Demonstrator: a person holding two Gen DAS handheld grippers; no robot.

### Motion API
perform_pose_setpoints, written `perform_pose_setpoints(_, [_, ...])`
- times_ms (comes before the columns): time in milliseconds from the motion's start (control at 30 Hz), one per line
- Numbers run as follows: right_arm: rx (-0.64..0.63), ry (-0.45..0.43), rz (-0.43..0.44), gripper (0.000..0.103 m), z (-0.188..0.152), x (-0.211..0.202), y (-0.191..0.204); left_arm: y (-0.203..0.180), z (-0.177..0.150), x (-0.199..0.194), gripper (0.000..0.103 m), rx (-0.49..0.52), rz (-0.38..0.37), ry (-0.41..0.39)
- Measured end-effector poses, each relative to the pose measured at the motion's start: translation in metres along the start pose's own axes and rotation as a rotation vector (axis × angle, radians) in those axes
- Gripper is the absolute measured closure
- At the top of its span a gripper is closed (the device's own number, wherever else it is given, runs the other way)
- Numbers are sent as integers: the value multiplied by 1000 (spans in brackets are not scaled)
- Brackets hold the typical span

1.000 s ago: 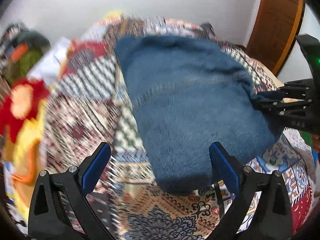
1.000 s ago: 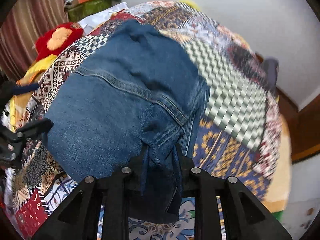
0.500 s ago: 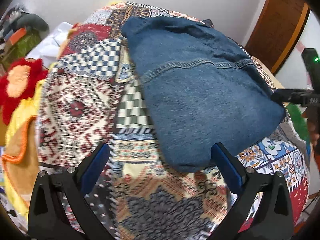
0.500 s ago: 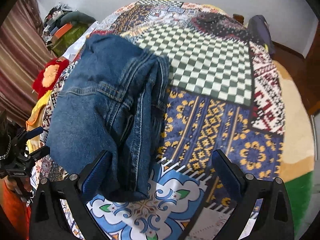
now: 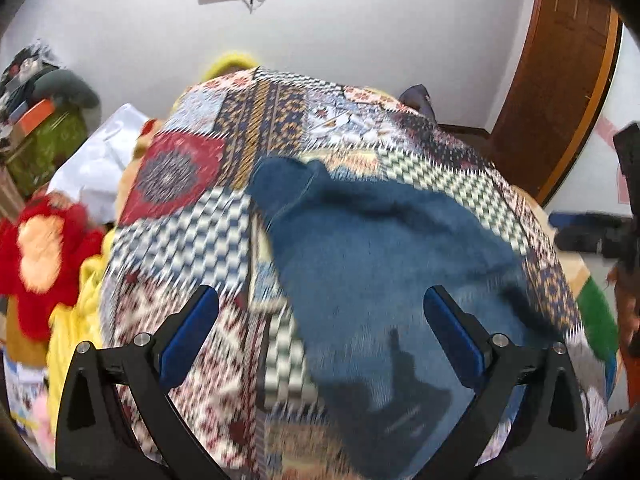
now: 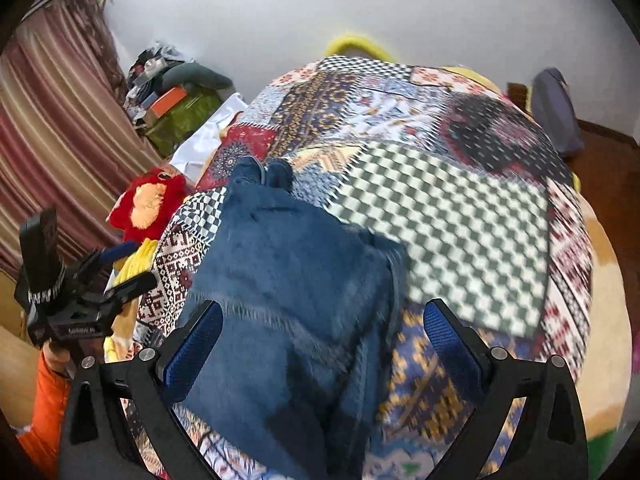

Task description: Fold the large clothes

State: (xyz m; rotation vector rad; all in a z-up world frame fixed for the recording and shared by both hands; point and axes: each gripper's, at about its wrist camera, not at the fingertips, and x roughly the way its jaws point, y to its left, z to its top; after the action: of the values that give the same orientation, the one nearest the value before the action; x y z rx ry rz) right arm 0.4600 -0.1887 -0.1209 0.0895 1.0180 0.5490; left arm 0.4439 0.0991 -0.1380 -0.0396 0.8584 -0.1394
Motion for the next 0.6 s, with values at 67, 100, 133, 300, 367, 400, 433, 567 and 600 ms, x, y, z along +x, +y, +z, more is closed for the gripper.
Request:
perform_pose_setpoints(67, [-17,12,9,3,8,17,7,0,18,26,0,-2,-27,22])
perform_pose_setpoints(100, [-24,24,14,3,11,28,9,2,25,38,0,-8,-37,36])
perform_pose_setpoints(133, [-28,38,17,3,13,37,10,4,31,50,0,-17,-45,49])
perform_pose_setpoints(300, [-97,130,-2,3,13,89,9,16,52,109,0,-73,-49,110])
perform_pose_setpoints(367, [-144,142,-60,3,10,103,3,24,57,127,0,-86,-25,121])
perform_pose_setpoints(400, [-156,147,-75,3,8,106,0,27,59,132,0,-93,-18,125])
perform_pose_setpoints(433, [-157,151,-77,3,6,108,-6,31,61,137,0,-102,-11,129])
perform_pose_setpoints(567, [-55,153,-37,3,3,97,-41,50,68,136,0,-166,14,118])
perform_pose_setpoints(600, [-25,155,-27,3,3,92,-48,54,69,130,0,-181,-1,111])
